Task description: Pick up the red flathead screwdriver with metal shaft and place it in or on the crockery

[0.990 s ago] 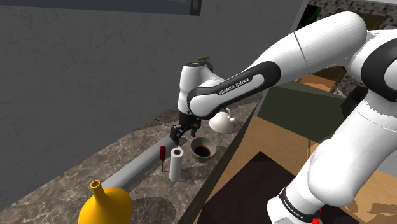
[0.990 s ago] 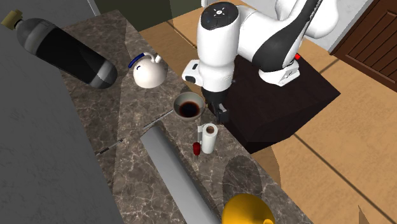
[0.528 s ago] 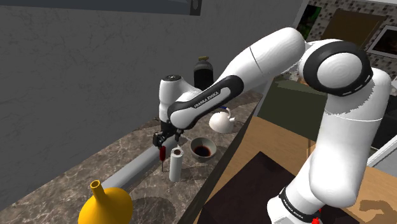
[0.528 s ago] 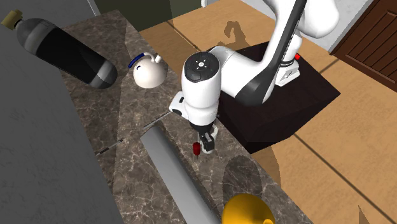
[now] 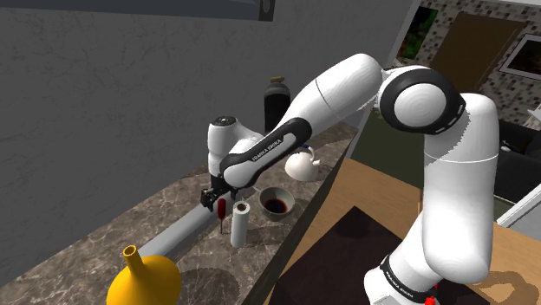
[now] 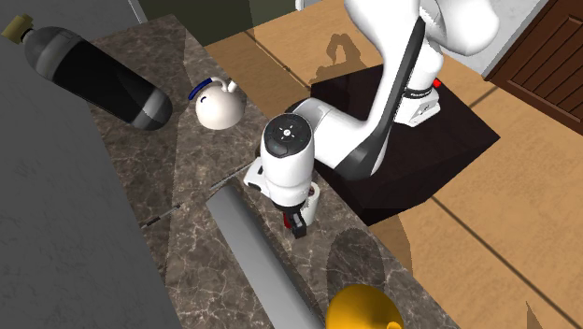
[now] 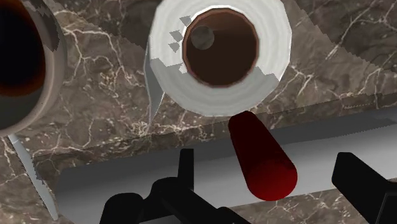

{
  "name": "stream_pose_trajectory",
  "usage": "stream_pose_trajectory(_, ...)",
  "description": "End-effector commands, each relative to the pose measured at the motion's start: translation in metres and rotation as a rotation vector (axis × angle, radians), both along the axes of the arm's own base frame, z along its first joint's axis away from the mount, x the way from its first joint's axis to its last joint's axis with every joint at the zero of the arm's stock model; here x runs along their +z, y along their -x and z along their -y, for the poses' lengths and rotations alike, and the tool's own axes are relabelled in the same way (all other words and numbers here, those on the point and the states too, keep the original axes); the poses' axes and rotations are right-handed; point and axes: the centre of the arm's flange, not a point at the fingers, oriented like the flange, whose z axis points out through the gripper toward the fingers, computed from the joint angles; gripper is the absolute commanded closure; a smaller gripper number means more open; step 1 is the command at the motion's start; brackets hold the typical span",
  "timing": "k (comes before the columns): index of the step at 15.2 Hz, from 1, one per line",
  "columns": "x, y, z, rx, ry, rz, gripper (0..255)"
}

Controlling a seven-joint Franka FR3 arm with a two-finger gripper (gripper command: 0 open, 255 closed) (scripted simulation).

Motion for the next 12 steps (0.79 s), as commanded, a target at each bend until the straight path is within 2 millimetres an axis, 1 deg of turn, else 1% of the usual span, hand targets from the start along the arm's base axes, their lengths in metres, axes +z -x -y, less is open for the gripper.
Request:
stream_pose_trajectory(1,-0.0108,-0.0009,-0.0011,0.000,0.000,0.000,0)
stream_pose_trajectory(2,-0.0191,-0.0009,-0.0010,0.000,0.000,0.000,0)
stream_pose_trajectory(10,-0.0191,-0.0009,-0.0010,0.000,0.000,0.000,0)
stream_pose_trajectory(11,-0.0191,-0.0009,-0.0010,0.000,0.000,0.000,255)
stream_pose_trajectory(12,-0.0191,-0.0009,-0.0010,0.000,0.000,0.000,255)
